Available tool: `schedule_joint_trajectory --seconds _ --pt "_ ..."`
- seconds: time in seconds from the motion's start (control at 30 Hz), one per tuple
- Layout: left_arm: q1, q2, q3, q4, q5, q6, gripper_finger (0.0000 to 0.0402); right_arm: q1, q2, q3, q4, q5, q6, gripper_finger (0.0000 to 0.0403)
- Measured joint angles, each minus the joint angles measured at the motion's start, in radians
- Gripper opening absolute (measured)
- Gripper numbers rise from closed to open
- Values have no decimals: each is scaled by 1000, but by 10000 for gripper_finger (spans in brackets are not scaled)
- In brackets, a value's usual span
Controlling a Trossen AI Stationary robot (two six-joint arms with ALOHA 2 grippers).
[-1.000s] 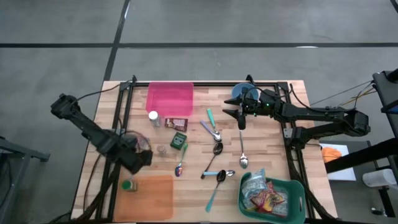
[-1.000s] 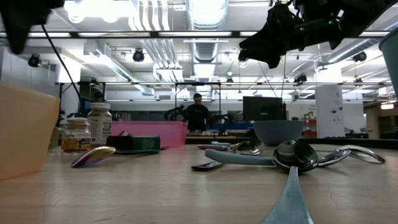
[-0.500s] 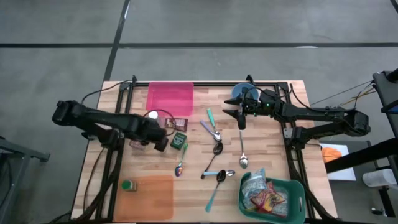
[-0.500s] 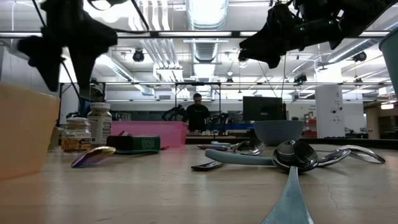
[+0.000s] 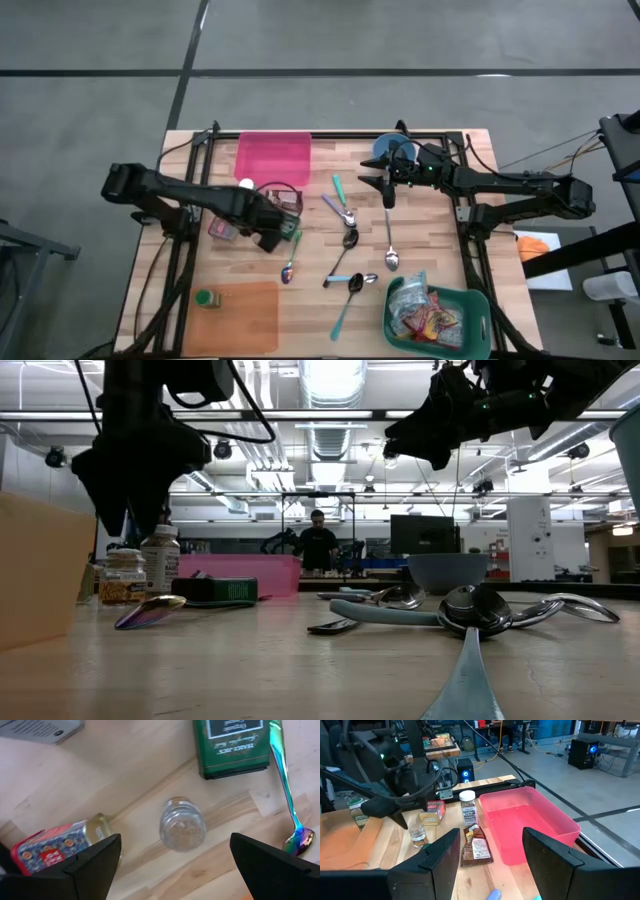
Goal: Pick & Place Food Item
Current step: Put the brown seasoning bottle into the orange bin
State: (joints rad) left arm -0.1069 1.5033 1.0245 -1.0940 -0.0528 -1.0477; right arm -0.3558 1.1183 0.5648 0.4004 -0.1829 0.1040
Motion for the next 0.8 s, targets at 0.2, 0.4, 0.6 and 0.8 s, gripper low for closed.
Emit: schedule_joint_trajectory --seconds 0.2,0.4,0.6,0.8 --pt "0 52 0 15 -3 5 377 0 0 0 0 0 0 211" --pt "1 82 -13 57 -3 55 377 0 0 0 0 0 0 211" --pt "4 89 -73 112 16 49 377 0 0 0 0 0 0 211" --pt "6 81 -127 180 28 55 377 0 0 0 0 0 0 211"
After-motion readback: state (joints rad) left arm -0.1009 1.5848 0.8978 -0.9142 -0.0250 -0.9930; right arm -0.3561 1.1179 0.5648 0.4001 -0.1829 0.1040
